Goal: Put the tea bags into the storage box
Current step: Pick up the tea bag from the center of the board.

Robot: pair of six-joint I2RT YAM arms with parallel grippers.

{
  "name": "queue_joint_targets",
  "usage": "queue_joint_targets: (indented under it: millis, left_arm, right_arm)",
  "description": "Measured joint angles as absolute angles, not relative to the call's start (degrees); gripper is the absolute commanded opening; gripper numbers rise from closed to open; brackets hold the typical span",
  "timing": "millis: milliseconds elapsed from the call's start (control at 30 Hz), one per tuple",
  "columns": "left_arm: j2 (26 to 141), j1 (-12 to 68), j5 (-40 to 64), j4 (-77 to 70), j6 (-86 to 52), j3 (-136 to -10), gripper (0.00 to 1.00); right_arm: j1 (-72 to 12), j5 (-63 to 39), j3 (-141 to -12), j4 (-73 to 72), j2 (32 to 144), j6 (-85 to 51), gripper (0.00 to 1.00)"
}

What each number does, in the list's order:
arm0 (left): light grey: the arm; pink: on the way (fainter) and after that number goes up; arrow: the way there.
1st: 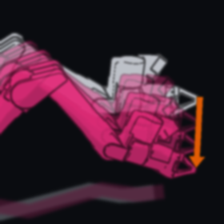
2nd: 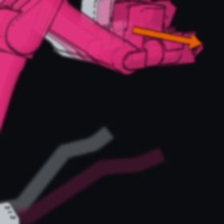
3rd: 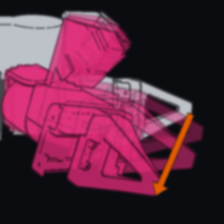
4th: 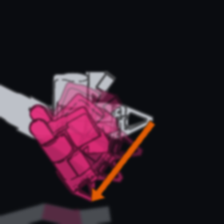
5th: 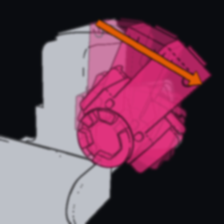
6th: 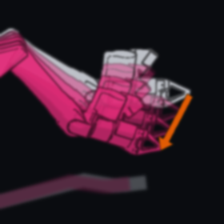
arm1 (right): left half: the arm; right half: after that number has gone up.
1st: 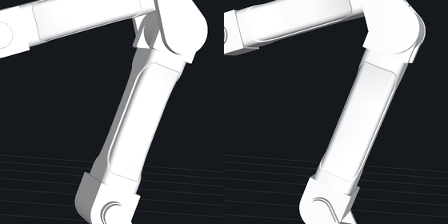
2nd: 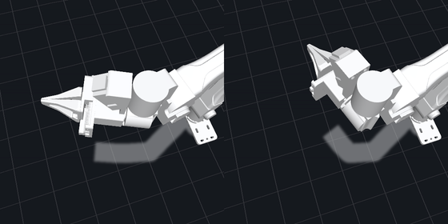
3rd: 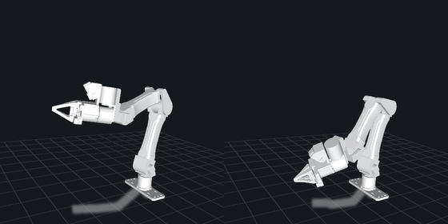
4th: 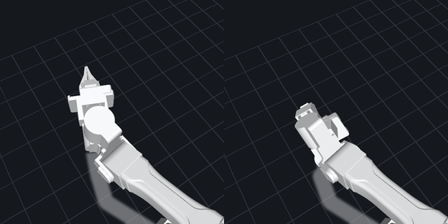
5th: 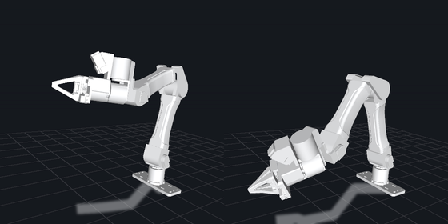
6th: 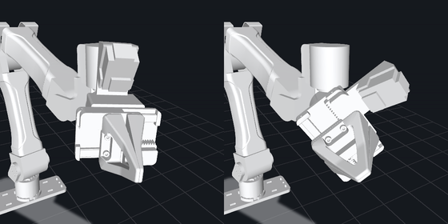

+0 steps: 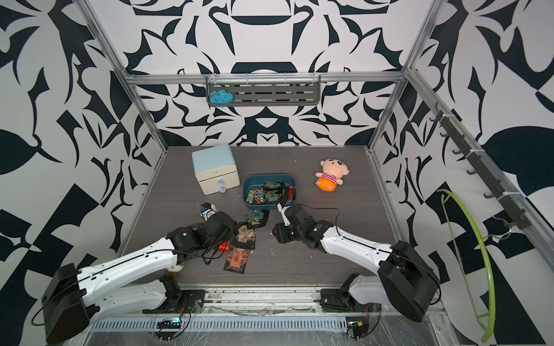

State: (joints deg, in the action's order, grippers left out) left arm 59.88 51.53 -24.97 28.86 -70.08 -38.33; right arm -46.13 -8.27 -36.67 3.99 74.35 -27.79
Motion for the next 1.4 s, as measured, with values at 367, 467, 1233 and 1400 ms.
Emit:
queue_joint_targets:
  millis: [367,467,1233,1400]
  left_arm:
    - [62.46,47.81,-19.59,39.0,-69.28,-37.3,0.7]
    - [65.69,47.07,-18.28,39.07,-68.45,-37.3,0.7]
    - [77.76,42.98,-11.38,36.16,-60.03,-38.06,0.38]
    - [76.73,42.81,-11.22,36.77,-59.31,-38.35,0.28]
  right_arm:
    - [-51.13,-3.9,-34.09,-9.56,77.62,-26.39,0.46]
    - [-51.13,0.14,-31.22,-11.64,74.41,-25.61,0.47]
    - [-51.13,15.46,-27.92,-12.95,69.17,-22.9,0.46]
    - [-51.13,17.45,-27.46,-12.99,68.34,-22.28,0.46]
